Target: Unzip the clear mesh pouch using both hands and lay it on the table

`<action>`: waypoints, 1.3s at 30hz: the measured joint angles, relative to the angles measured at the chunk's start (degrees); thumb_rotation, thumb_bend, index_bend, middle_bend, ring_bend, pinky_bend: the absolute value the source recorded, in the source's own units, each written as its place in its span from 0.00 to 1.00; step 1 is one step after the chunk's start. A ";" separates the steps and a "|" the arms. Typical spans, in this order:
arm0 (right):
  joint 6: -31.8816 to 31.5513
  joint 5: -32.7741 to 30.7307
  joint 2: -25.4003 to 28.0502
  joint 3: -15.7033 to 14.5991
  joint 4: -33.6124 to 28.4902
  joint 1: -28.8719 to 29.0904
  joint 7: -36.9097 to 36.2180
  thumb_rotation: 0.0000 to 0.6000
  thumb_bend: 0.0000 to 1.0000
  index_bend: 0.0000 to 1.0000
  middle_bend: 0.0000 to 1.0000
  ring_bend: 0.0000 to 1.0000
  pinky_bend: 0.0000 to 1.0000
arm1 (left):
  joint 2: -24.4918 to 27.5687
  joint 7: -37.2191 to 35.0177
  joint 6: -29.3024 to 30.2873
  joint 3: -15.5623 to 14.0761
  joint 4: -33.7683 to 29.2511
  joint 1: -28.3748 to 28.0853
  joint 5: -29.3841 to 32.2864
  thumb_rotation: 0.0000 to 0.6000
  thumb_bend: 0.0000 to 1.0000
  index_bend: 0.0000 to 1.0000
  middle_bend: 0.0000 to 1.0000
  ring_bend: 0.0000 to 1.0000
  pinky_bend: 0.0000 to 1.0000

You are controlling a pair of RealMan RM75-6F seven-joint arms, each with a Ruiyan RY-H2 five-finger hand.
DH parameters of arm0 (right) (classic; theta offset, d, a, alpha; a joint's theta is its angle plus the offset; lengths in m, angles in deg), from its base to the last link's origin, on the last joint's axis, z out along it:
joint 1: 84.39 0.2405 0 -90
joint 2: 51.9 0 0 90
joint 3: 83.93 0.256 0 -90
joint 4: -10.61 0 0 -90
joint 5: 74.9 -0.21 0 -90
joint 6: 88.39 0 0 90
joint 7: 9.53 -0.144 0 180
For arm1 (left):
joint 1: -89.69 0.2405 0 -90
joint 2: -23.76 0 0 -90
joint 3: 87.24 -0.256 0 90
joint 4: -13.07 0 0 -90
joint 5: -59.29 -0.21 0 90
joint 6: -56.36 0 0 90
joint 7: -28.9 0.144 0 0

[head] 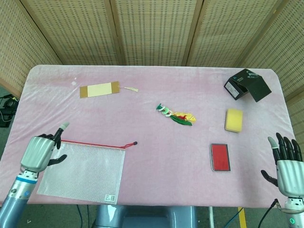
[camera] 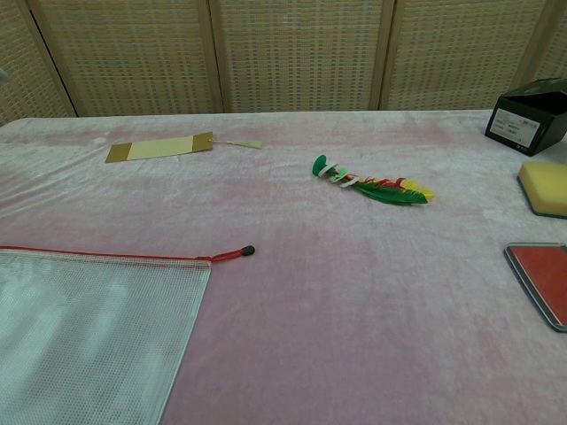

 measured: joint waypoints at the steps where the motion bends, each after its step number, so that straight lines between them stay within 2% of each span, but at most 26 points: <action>1: 0.21 -0.20 -0.12 0.03 0.14 0.09 0.12 1.00 0.00 0.02 0.00 0.00 0.00 | -0.54 1.60 -1.39 0.58 -0.39 -0.98 1.65 1.00 0.00 0.25 0.95 0.89 0.98; 6: 1.35 -1.98 -0.53 0.57 0.80 0.61 0.37 1.00 0.00 0.02 0.00 0.00 0.00 | -4.46 10.82 -9.41 3.82 -2.11 -7.71 14.34 1.00 0.02 0.37 0.96 0.89 0.98; 13: 2.27 -3.86 -0.70 1.44 1.52 1.21 0.26 1.00 0.00 0.02 0.00 0.00 0.00 | -13.28 24.18 -15.03 6.75 -1.48 -18.87 33.02 1.00 0.31 0.40 0.96 0.89 1.00; 18: 2.48 -4.14 -0.61 1.46 1.56 1.36 0.03 1.00 0.00 0.02 0.00 0.00 0.00 | -20.06 30.06 -16.56 7.63 1.61 -26.59 43.91 1.00 0.35 0.42 0.96 0.89 1.00; 26: 3.15 -5.38 -0.34 1.73 1.80 1.55 -0.97 1.00 0.00 0.02 0.00 0.00 0.00 | -26.45 31.88 -17.73 7.53 8.47 -33.57 51.64 1.00 0.37 0.42 0.96 0.89 1.00; 35: 4.08 -5.98 -0.09 1.74 1.76 1.94 -1.75 1.00 0.00 0.02 0.00 0.00 0.00 | -29.89 30.32 -19.00 7.17 12.85 -37.39 56.29 1.00 0.37 0.47 0.96 0.89 1.00; 39: 4.61 -6.54 0.16 1.85 1.82 2.16 -2.33 1.00 0.00 0.02 0.00 0.00 0.00 | -31.12 30.01 -18.98 6.90 14.79 -38.71 57.75 1.00 0.37 0.46 0.96 0.89 1.00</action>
